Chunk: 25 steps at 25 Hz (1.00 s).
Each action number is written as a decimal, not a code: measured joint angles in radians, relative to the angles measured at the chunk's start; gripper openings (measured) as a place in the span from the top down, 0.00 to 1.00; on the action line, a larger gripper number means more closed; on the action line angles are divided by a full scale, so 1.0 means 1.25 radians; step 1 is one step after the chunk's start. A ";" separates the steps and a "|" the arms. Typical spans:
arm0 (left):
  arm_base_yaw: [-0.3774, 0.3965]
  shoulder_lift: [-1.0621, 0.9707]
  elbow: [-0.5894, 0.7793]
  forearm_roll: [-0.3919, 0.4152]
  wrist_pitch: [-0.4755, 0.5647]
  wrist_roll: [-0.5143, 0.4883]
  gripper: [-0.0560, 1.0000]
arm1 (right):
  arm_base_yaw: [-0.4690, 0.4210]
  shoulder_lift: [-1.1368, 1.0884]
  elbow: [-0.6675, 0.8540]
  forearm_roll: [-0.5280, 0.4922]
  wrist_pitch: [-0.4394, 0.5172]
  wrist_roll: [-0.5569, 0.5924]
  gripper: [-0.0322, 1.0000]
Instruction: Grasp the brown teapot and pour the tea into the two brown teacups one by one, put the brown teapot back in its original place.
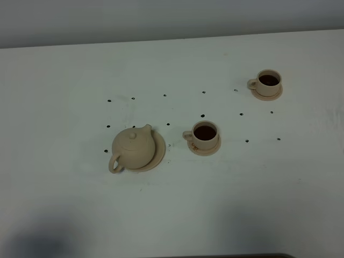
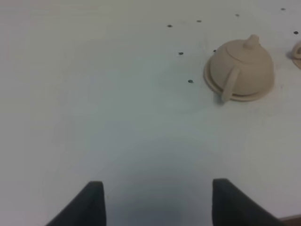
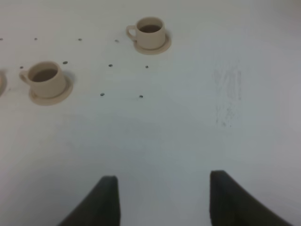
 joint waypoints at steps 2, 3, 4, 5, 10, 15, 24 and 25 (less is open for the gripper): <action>0.000 0.000 0.000 0.002 0.000 -0.004 0.47 | 0.000 0.000 0.000 0.000 0.000 0.000 0.56; 0.000 0.000 0.000 0.002 0.000 -0.004 0.48 | 0.000 0.000 0.000 0.000 0.000 0.000 0.56; 0.000 0.000 0.000 0.002 0.000 -0.003 0.48 | 0.000 0.000 0.000 0.000 0.000 0.000 0.56; 0.000 0.000 0.000 0.002 0.000 0.000 0.49 | 0.000 0.000 0.000 0.000 0.000 0.000 0.56; 0.000 0.000 0.000 0.002 0.000 0.001 0.51 | 0.000 0.000 0.000 0.000 0.000 0.000 0.56; 0.000 0.000 0.000 0.002 0.000 0.001 0.51 | 0.000 0.000 0.000 0.000 0.000 0.000 0.56; 0.000 0.000 0.000 0.002 0.000 0.001 0.51 | 0.000 0.000 0.000 0.000 0.000 0.000 0.56; 0.000 0.000 0.000 0.002 0.000 0.001 0.51 | 0.000 0.000 0.000 0.000 0.000 0.000 0.56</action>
